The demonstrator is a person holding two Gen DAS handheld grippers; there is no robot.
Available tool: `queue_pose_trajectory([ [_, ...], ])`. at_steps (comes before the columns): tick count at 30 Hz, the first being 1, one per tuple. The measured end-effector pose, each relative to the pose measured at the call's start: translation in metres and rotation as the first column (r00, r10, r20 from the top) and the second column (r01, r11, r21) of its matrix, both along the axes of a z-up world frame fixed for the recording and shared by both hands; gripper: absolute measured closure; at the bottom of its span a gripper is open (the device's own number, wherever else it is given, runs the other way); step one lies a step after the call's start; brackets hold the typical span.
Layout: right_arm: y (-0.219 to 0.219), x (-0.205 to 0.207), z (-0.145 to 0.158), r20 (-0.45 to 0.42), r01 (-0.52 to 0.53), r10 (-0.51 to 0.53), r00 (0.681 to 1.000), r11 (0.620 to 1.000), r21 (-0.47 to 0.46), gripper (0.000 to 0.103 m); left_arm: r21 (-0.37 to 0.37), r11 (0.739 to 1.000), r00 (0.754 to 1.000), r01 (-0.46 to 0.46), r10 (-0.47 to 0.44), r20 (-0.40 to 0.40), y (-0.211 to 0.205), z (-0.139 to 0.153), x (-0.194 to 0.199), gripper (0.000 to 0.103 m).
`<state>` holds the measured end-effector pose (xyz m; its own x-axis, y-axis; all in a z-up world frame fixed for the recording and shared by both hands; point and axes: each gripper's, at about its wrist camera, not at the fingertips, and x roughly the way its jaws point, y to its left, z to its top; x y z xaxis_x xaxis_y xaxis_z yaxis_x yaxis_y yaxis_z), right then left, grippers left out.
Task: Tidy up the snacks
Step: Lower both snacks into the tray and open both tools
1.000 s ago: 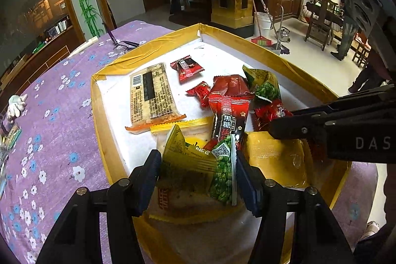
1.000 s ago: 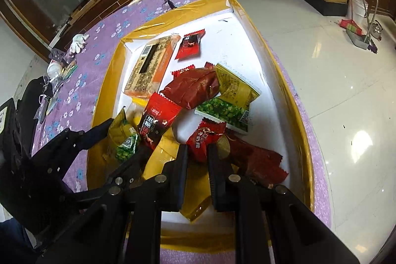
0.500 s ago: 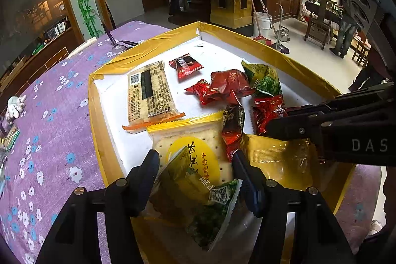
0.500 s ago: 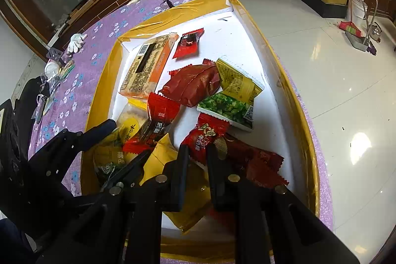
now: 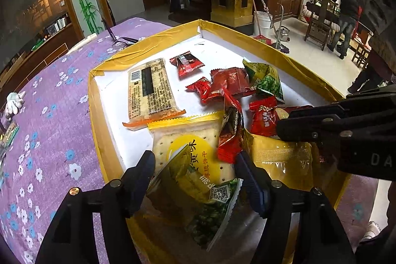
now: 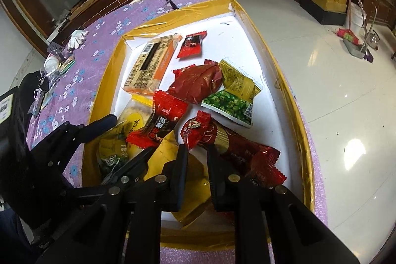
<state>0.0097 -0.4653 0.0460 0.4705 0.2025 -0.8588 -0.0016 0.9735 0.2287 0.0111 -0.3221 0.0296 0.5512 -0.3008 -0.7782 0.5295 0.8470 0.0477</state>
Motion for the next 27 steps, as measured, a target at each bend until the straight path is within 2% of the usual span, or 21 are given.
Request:
queue_pose_trajectory([
  [4, 0.0, -0.003, 0.005, 0.014, 0.004, -0.004, 1.0, 1.0, -0.004, 0.072, -0.008, 1.0, 1.0, -0.005, 0.005, -0.015, 0.002, 0.0, 0.002, 0.028],
  [11, 0.002, -0.008, 0.011, 0.035, 0.014, -0.013, 0.999, 1.0, -0.014, 0.058, -0.012, 1.0, 1.0, -0.007, 0.006, -0.022, 0.006, 0.002, 0.002, 0.022],
  [27, 0.008, -0.02, 0.021, 0.06, 0.025, -0.024, 0.998, 1.0, -0.015, 0.054, -0.025, 1.0, 1.0, 0.007, -0.007, -0.006, 0.013, 0.009, -0.001, 0.012],
])
